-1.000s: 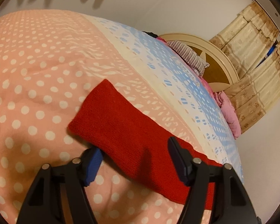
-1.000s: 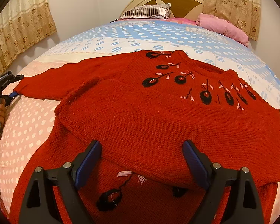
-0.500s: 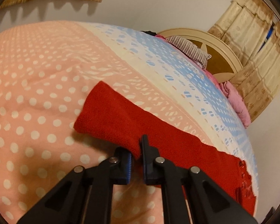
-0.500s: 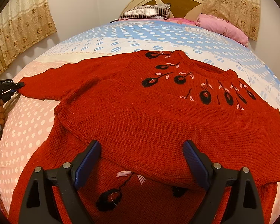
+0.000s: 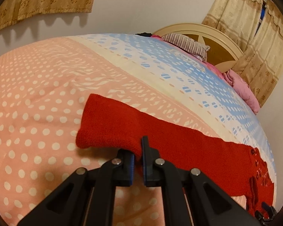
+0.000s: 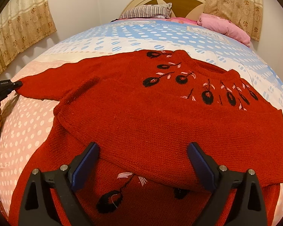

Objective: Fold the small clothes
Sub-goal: 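Lift the sleeve with the left tool and fold it across the sweater body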

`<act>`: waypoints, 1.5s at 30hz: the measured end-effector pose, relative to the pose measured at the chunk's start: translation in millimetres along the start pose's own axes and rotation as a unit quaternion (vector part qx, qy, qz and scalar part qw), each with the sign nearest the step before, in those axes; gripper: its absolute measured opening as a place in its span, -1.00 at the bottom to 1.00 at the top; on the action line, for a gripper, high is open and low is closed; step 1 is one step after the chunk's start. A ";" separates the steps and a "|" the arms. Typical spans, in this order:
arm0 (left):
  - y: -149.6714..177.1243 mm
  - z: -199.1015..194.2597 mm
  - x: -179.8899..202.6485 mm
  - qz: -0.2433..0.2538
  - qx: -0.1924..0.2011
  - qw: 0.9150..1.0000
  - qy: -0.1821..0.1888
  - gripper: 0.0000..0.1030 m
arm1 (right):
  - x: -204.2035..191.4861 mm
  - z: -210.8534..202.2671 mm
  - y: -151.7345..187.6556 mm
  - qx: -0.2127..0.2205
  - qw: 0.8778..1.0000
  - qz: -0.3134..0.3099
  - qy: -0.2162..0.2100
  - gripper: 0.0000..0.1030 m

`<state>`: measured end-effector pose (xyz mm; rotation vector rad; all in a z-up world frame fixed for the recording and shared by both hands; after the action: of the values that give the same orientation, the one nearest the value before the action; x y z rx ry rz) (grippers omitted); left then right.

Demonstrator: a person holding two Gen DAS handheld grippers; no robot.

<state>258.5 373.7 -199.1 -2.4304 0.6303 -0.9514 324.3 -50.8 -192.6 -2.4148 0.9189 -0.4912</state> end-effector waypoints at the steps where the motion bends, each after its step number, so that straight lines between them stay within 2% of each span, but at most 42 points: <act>1: 0.3 0.0 0.3 0.002 0.000 1.000 -0.002 -0.88 | -0.1 0.2 -0.1 0.000 1.000 0.000 0.001 0.88; 9: 3.4 -1.3 2.0 0.012 0.003 1.000 -0.016 -0.88 | -1.2 1.6 -0.7 0.000 1.000 0.003 -0.001 0.90; 17: -0.4 -18.4 15.4 0.034 0.009 0.999 -0.010 -0.89 | -0.4 1.9 -1.6 0.003 1.000 0.011 -0.014 0.92; 19: -2.3 -26.0 22.7 0.036 0.011 0.999 -0.002 -0.89 | 4.7 -3.1 -1.6 0.009 0.999 0.028 -0.028 0.92; 25: -3.8 -47.8 51.3 0.048 0.019 0.998 0.022 -0.89 | 17.0 -33.8 4.2 0.017 0.998 0.063 -0.022 0.92; 31: 2.0 -70.1 99.3 0.070 0.024 0.995 0.062 -0.89 | 29.7 -76.2 19.3 0.044 0.995 0.087 -0.014 0.92; 45: 32.9 -108.5 191.5 0.115 0.006 0.984 0.139 -0.89 | 25.0 -112.8 65.4 0.051 0.992 0.109 -0.022 0.92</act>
<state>298.9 214.3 -49.1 -2.1720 0.9749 -1.2005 253.1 -147.1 -135.3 -2.1929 1.0945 -0.3914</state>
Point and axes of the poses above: each gripper's, at about its wrist camera, not at the fingertips, and z roughly the way its jaws point, x to its right, y to its underside, the point moved 6 cm from there along z, roughly the way its jaws point, and after that the axes turned 15 degrees about -z, right-handed, at the moved point
